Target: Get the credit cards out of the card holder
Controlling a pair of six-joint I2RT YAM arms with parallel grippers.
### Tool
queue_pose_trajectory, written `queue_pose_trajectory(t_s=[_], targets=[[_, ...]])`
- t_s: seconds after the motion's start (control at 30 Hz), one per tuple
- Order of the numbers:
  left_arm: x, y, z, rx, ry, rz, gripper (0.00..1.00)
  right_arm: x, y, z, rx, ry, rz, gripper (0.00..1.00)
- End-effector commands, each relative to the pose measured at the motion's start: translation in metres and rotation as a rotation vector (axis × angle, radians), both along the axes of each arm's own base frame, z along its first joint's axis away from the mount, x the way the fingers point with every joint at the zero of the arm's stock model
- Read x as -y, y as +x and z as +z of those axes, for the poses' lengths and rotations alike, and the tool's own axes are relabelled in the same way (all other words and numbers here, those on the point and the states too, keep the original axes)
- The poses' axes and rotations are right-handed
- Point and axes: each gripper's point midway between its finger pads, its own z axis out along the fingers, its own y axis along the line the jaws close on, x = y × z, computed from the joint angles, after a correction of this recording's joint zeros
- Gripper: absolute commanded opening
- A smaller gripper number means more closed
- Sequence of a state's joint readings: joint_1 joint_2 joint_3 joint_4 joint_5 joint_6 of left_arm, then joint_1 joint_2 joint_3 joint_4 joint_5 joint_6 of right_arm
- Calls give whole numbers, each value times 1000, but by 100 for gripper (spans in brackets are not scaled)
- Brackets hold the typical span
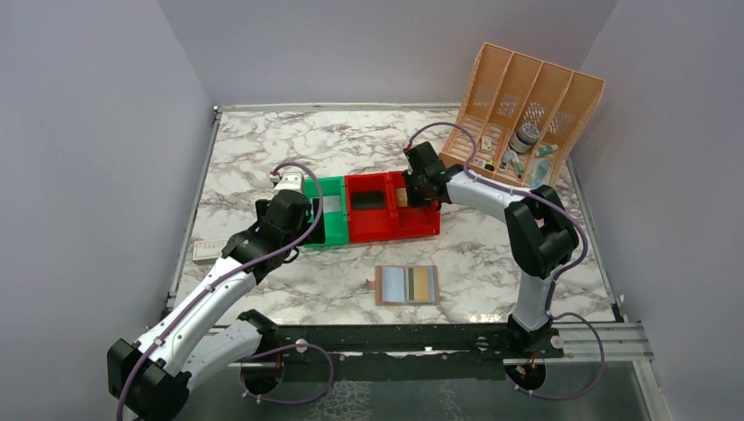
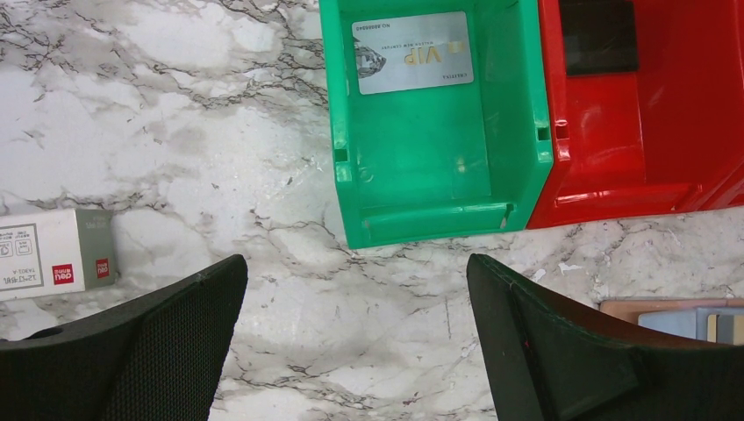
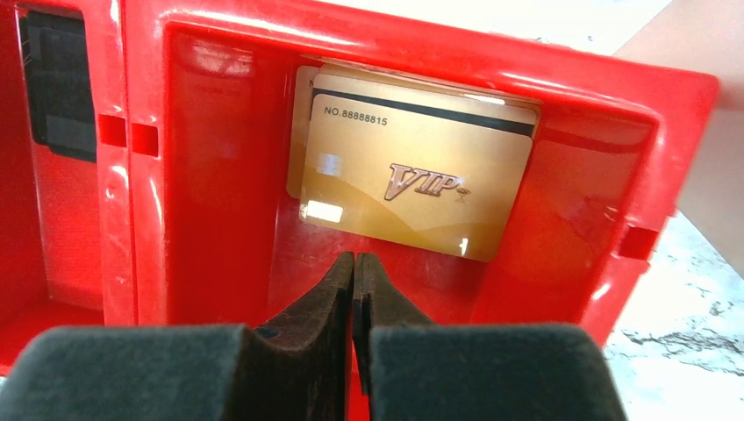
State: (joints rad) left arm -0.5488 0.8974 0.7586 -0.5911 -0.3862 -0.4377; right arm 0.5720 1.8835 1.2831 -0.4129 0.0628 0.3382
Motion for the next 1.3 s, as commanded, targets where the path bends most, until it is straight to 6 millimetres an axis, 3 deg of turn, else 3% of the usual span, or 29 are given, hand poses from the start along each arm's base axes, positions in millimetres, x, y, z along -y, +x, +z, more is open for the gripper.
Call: queue_pose_trajectory(t_s=[0.0,0.53,0.73,1.27], targets=[[-2,3,4,23,-4,7,99,-6,5,-4,7,-23,-20,5],[-1,3,3,19,-4,2,99,6,28,-24,103,-67,-139,6],[-1,3,3,16,-3,4,99,4,34,-19,130,-49,-149,7],[-1,4,1,10,-6,1,99,-7,15,-1,139,55,-67,11]])
